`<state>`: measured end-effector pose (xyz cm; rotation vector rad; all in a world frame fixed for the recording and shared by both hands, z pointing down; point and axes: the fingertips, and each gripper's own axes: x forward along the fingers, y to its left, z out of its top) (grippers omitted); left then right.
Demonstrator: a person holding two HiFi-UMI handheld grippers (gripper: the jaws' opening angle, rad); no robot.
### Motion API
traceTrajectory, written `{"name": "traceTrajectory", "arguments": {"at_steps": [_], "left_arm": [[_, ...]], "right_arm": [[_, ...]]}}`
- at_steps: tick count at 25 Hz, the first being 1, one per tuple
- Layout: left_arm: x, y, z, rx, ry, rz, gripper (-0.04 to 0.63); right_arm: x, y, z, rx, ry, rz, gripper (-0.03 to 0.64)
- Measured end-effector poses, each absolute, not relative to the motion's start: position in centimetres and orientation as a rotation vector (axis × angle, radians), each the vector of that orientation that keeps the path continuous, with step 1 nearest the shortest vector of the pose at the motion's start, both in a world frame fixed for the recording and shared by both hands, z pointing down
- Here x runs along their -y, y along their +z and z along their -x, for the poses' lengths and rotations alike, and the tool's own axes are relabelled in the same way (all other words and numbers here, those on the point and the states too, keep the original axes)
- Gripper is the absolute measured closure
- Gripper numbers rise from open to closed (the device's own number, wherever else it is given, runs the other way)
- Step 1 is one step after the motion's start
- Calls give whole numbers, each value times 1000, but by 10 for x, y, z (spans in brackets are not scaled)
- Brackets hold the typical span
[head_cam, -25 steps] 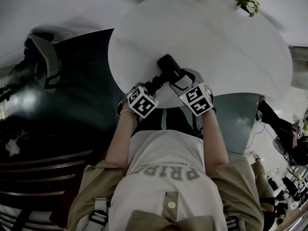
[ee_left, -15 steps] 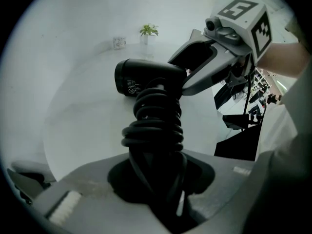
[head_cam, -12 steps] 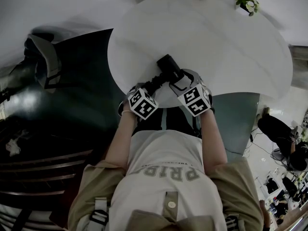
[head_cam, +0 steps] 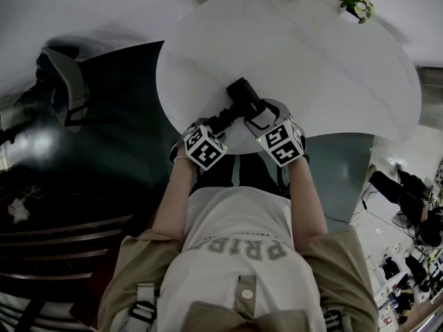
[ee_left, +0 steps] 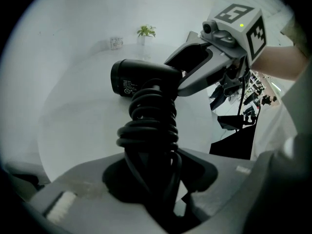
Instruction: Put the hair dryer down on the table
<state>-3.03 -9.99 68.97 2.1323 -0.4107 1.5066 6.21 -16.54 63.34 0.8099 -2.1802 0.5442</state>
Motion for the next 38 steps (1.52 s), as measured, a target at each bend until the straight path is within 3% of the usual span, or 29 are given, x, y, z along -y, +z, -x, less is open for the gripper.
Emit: {"name": "traceTrajectory", "arguments": {"at_steps": [13,38], "left_arm": [[96,687,34,393,1488,-2100,348],[93,688,59,415,1460,-2080,347]], "right_arm": [[165,633,-63,2180,544,-802,308],[171,637,-64,2115,461,-785,311]]}}
